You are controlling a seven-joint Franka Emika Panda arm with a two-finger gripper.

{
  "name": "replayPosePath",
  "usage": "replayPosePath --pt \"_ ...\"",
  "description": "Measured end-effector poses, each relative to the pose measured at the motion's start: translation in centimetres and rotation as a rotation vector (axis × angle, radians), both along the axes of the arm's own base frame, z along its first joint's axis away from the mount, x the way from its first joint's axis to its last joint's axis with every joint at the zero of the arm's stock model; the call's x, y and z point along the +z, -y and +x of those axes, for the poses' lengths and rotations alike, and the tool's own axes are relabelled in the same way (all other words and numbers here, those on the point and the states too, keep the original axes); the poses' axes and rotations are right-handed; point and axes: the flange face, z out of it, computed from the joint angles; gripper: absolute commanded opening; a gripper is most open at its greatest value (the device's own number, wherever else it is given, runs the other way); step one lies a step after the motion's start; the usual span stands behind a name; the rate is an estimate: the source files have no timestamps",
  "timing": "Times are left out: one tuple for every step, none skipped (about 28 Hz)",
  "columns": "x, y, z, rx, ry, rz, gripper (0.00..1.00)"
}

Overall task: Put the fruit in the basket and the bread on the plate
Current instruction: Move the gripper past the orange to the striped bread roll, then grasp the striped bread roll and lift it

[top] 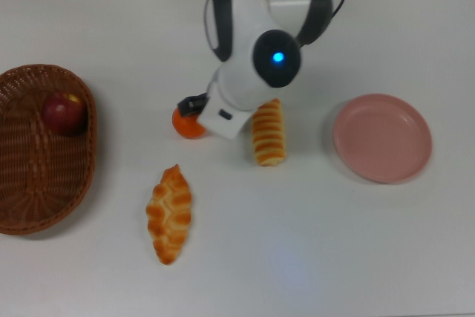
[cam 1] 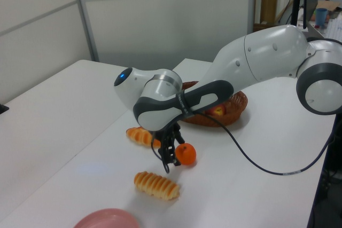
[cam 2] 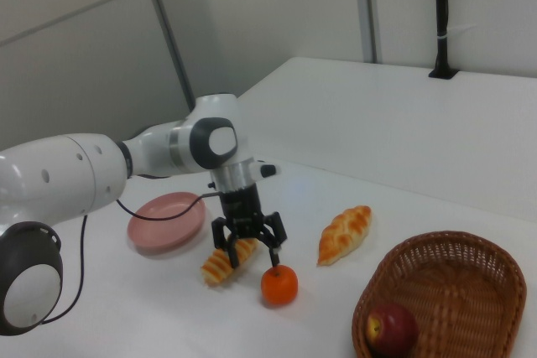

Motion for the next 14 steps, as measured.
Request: replayPosePath --pt "0.1 -0.8 -0.1 0.009 0.002 0.003 1.0" --pt "0.1 -1.7 -0.3 0.02 0.003 0.007 1.0" --pt "0.2 -2.5 -0.4 0.029 0.004 0.01 1.0" --pt "0.2 -3.9 -0.8 0.043 0.005 0.014 1.0" --pt "0.2 -4.7 -1.0 0.052 0.007 0.016 1.0" --pt "0.2 -5.6 -1.1 0.062 0.011 0.018 1.0" --pt "0.2 -6.4 -1.3 0.07 0.017 0.021 1.0" --pt "0.3 -7.1 -1.4 0.076 0.024 0.022 1.0" --pt "0.3 -8.1 -1.6 0.083 0.034 0.024 1.0" --pt "0.3 -8.7 -1.7 0.085 0.041 0.024 1.0" --pt "0.2 -9.2 -1.8 0.086 0.047 0.024 1.0" --pt "0.1 -9.7 -1.9 0.09 0.052 0.022 1.0" --pt "-0.1 -10.2 -2.0 0.095 0.058 0.017 1.0" --pt "-0.6 -10.8 -2.2 0.107 0.064 0.003 1.0"
